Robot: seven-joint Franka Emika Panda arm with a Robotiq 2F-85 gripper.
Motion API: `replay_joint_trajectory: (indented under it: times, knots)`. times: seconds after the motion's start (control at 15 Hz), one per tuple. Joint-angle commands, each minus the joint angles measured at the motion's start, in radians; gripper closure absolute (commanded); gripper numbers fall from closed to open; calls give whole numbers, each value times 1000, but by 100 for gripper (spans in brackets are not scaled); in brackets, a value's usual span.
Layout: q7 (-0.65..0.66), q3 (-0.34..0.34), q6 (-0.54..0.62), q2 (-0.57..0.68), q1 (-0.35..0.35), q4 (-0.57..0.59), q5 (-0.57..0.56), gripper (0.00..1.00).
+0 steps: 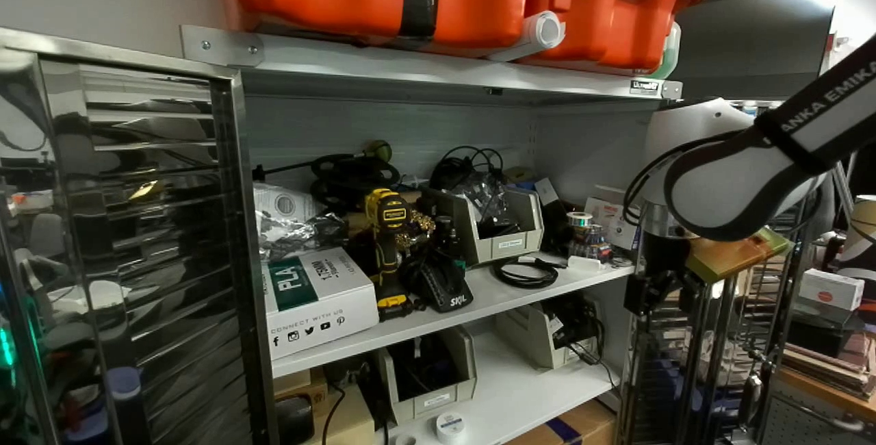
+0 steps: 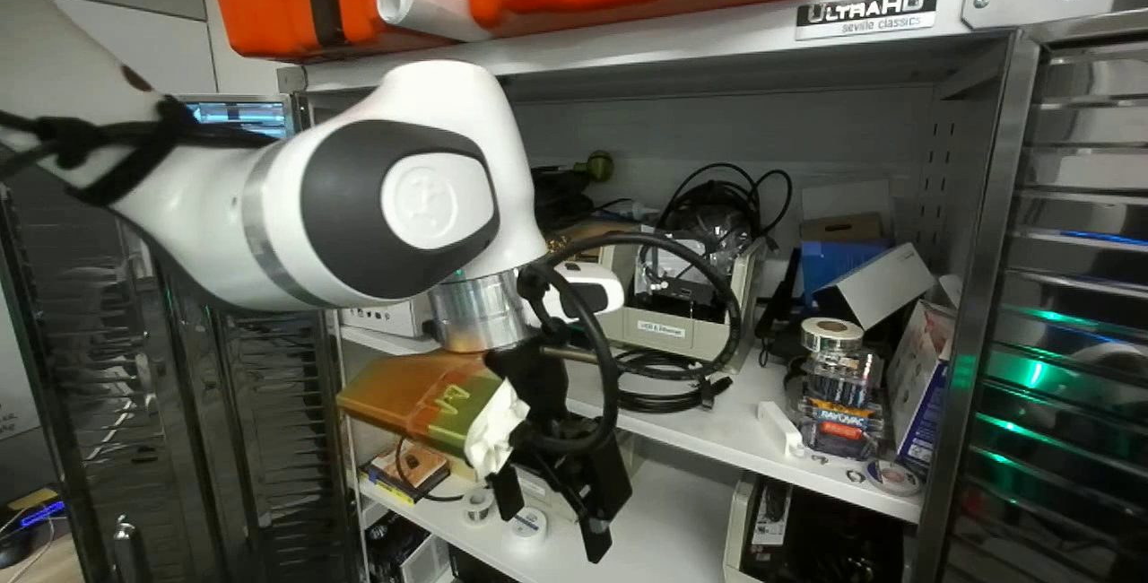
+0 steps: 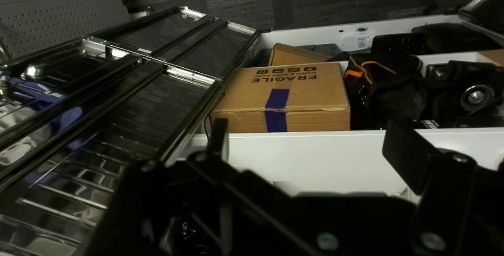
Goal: Pick the cable and put it in the box
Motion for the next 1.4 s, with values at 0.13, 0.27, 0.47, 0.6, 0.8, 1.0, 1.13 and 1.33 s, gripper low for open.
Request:
replay_joint_trajectory:
  times: [0.13,0.27,0.47,0.6,0.8,1.0,1.13,1.33]
  knots:
    - [127,-17,14,198,16,188,25,0]
    - [198,-22,11,242,27,242,19,0]
    - [282,-34,72,303,41,308,49,0]
    - [320,-42,120,328,51,338,93,0]
    - [361,-57,173,353,65,370,144,0]
    - [353,-59,192,352,72,384,215,0]
    - [340,-56,186,340,77,388,257,0]
    - [352,-62,195,329,85,396,276,0]
